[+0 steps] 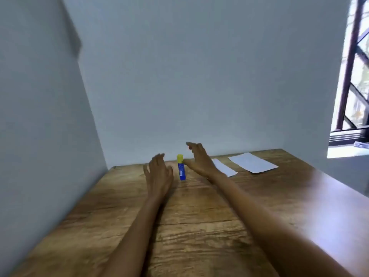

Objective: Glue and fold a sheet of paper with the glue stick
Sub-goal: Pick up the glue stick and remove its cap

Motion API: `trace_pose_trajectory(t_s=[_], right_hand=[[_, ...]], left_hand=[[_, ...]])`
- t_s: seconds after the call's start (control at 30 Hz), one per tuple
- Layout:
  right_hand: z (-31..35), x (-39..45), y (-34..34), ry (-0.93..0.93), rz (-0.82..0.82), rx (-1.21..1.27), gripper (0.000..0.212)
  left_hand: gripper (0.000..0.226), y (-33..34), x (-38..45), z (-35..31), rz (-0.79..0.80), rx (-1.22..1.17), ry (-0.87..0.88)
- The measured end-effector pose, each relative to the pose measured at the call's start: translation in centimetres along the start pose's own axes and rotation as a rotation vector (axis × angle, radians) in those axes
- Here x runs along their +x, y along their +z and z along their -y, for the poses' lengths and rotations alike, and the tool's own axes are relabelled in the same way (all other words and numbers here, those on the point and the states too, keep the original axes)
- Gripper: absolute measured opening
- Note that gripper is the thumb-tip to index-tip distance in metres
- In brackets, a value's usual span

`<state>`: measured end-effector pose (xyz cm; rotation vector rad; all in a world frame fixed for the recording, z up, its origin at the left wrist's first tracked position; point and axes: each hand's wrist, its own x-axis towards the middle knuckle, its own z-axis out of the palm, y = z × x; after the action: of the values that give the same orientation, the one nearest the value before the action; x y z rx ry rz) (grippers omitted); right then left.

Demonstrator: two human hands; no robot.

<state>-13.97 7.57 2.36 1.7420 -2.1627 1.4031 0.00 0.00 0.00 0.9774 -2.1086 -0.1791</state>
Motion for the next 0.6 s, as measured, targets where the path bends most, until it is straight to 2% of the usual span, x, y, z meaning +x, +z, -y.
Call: trace_pose_trajectory(t_s=[0.07,0.17,0.23,0.37,0.5,0.6], right_hand=[[0.8,-0.6,1.1,0.072,0.016,0.038,0.063],[1.5,-0.9,3.4,0.134,-0.038,0.035,0.039],[1.6,-0.7,4.2,0.172,-0.096,0.054,0.031],[1.2,-0.6,5.3,0.144,-0.140,0.107,0.025],[1.0,-0.5,5.5,0.082,-0.159,0.267,0.015],[1.3,-0.8,5.2,0.060,-0.157,0.327,0.018]], left_hand=[[0.048,-0.5,-1.0,-0.4,0.070,-0.024,0.028],[0.047,-0.4,-2.2,-0.7,0.164,-0.045,0.099],[0.048,-0.3,-2.2,-0.4,0.201,-0.072,0.113],[0.047,0.3,-1.7,-0.1,0.190,-0.219,0.077],[0.015,0.3,-1.0,-0.1,0.095,-0.519,-0.048],[0.009,0.0,-0.8,0.3,0.033,-0.543,-0.011]])
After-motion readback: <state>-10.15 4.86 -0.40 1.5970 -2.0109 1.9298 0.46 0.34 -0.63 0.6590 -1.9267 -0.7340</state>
